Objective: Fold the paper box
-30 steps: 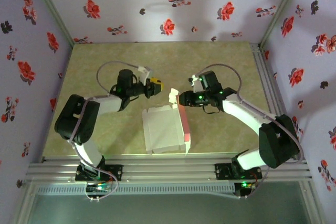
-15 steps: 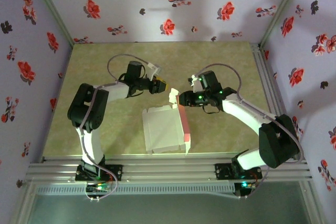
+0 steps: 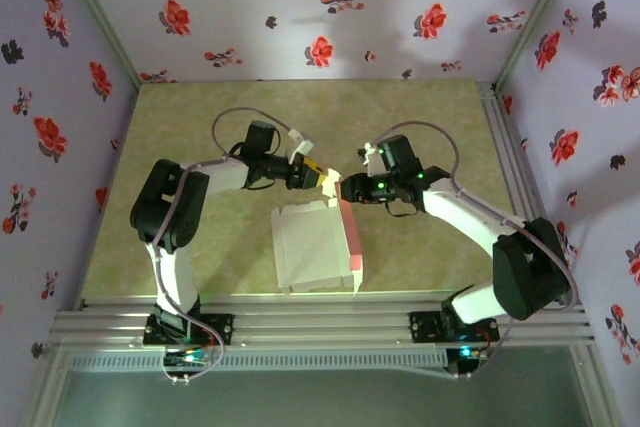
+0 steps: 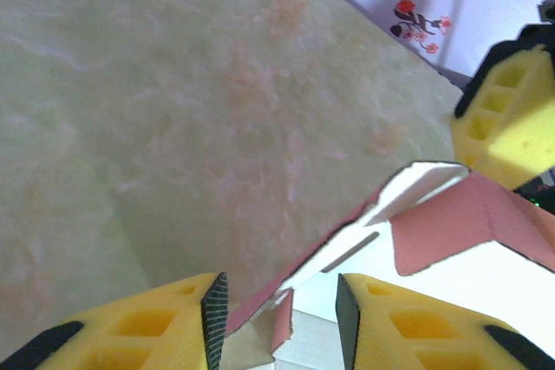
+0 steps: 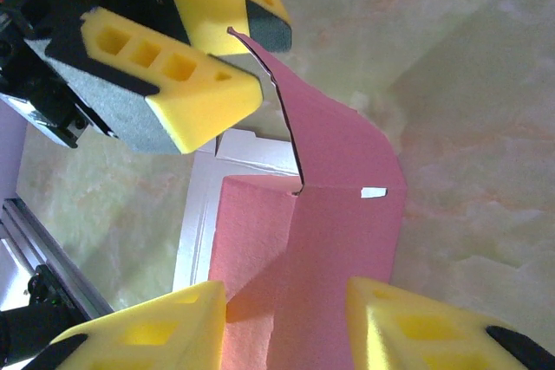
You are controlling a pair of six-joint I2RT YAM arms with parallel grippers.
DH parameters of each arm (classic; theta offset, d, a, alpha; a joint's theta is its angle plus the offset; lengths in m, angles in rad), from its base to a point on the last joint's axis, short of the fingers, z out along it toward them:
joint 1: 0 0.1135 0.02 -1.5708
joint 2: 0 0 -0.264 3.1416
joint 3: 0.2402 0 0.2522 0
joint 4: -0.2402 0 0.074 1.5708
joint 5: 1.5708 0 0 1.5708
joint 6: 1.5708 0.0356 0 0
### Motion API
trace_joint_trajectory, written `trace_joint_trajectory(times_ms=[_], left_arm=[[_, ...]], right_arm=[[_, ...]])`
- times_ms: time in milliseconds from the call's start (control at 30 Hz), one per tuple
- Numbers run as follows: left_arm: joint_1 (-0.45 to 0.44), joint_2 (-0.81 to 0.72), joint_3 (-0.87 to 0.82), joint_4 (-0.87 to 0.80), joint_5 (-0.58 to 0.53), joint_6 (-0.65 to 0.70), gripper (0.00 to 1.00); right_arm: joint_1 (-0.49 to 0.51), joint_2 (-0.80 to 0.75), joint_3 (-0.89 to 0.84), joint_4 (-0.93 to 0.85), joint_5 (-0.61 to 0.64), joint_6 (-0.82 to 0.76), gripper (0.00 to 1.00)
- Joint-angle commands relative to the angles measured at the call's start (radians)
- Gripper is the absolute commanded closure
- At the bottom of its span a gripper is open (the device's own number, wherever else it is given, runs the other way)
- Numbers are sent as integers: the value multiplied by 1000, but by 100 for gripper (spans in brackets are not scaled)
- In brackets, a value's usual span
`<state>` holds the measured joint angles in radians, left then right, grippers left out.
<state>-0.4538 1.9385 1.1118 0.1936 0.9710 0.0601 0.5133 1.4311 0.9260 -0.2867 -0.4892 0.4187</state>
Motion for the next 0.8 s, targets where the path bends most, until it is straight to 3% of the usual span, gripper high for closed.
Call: trace_joint_trajectory(times_ms=[0,133,333,533,767], left_arm=[[-6,-44,-28,-14,65,32,60],[2,-55,-40,-8,50,30,60],[33,-58,-35,83,-6,-78,60],[37,-15,54,-26,-124,-72,58],[35,71,192,-103,-166,-120,58]], right_arm=[[8,28,10,-57,52,-24,59],[8,32,13,-57,47,-23,59],[7,28,11,-60,47,-23,59],[8,29,11,-60,38,-24,59],[8,26,6,-62,34,-31,59]])
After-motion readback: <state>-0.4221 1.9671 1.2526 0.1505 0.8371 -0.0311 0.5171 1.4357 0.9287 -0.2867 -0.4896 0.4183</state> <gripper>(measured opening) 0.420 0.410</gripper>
